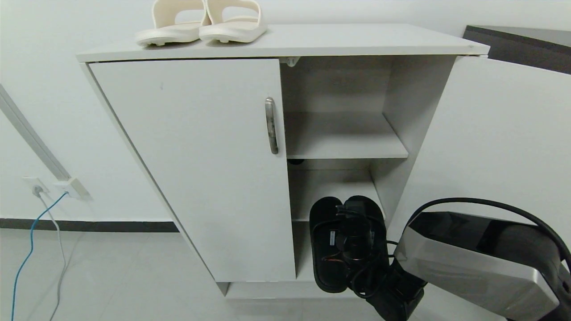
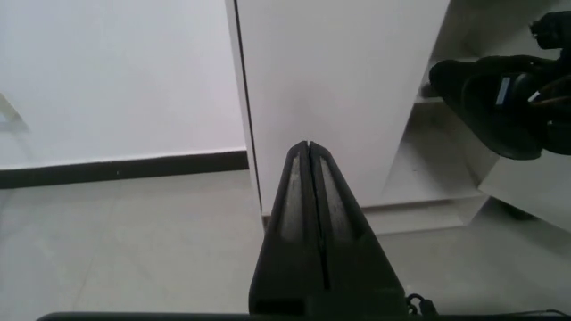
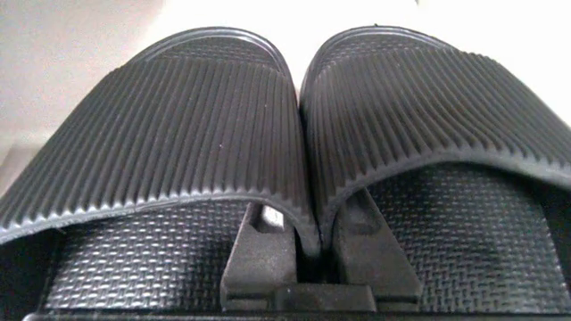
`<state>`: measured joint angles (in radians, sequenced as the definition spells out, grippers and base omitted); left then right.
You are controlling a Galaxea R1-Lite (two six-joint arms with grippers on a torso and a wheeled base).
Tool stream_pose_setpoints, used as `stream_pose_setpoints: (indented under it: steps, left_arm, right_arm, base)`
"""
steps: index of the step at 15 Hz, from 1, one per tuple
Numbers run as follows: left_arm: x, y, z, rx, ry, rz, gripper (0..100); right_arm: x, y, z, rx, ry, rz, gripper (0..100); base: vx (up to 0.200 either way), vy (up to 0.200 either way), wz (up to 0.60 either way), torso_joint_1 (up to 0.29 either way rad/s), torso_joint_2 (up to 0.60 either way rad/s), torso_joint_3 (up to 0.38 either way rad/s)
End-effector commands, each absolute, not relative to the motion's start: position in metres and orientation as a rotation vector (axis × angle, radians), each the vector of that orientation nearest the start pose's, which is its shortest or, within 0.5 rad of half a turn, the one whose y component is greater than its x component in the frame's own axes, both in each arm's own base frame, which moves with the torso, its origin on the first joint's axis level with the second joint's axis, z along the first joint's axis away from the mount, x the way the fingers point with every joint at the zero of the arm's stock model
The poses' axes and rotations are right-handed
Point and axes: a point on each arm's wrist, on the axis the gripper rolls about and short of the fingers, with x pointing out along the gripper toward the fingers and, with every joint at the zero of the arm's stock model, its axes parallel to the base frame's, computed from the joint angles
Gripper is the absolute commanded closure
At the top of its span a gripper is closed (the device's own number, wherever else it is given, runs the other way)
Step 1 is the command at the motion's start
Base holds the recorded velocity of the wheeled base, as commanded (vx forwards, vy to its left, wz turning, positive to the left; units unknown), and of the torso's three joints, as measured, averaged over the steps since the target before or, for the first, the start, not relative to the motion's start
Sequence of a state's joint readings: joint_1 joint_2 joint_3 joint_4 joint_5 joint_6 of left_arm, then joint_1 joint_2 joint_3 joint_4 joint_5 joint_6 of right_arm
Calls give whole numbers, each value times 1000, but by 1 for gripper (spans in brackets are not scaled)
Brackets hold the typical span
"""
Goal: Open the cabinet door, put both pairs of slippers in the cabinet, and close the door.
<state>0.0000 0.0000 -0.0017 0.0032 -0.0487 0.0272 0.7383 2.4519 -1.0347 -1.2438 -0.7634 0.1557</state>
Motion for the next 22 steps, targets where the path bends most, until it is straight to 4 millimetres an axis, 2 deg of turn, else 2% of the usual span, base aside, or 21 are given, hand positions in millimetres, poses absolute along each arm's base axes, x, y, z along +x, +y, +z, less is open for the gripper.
stream_pose_setpoints:
  steps: [1, 6, 10, 18, 22]
  left_arm:
    - [-23, -1, 76, 28, 2, -49, 100]
    - [-23, -1, 76, 29, 2, -49, 100]
    - [-23, -1, 76, 28, 2, -46, 100]
    - [-23, -1, 76, 28, 2, -48, 100]
    - [-23, -1, 76, 28, 2, -48, 100]
  right_arm:
    - [325, 272, 11, 37, 122, -39, 100]
    - [335, 268, 18, 29, 108, -30, 100]
    - [364, 272, 34, 20, 103, -38, 100]
    - [423, 268, 38, 29, 108, -106, 100]
    - [441, 268, 35, 43, 94, -87, 100]
  base:
    - [0, 0, 0, 0, 0, 0]
    - [0, 0, 0, 0, 0, 0]
    - [0, 0, 0, 0, 0, 0]
    - [0, 0, 0, 0, 0, 0]
    - [0, 0, 0, 0, 0, 0]
